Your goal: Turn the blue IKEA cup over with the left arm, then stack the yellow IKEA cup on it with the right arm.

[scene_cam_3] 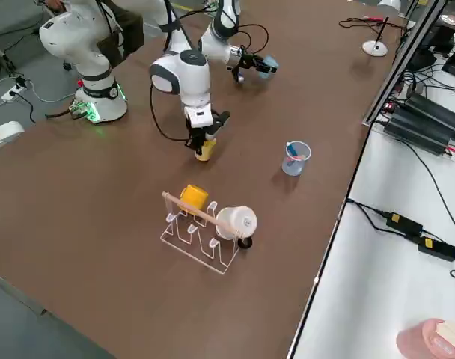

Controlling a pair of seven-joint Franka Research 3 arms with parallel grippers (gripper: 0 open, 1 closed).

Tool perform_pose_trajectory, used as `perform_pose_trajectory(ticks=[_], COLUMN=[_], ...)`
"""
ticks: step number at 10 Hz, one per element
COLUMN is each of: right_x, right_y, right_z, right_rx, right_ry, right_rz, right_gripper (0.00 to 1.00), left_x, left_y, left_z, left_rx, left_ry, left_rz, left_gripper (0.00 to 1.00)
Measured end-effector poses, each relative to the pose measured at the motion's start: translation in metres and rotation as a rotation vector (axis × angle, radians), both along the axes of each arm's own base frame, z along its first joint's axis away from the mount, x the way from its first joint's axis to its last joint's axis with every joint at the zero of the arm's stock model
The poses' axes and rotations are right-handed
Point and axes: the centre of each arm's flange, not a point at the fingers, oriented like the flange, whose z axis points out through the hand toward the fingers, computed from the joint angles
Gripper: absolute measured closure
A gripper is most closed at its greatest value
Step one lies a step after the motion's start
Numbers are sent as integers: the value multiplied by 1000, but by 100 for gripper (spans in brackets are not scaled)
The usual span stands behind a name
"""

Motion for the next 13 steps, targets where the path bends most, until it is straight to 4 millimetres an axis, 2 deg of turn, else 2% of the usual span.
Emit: perform_pose_trajectory(ticks=[2, 5, 8, 10, 13], right_x=[8, 8, 18, 19, 22], right_y=[-1, 2, 17, 24, 45], right_z=[11, 14, 35, 38, 41], right_rx=[-3, 20, 74, 116, 149], right_ry=[-2, 35, 41, 35, 36], right_rz=[-2, -36, -79, -117, -113], right_gripper=[95, 95, 95, 95, 95], left_x=[0, 0, 0, 0, 1], left_y=[-2, -4, -4, -5, -11], left_z=[3, 4, 5, 5, 14], left_rx=[-6, -10, -11, -12, -31], left_ry=[-3, -5, -5, -6, -15], left_rz=[-1, -3, -3, -3, -4], left_gripper=[17, 17, 14, 2, 1])
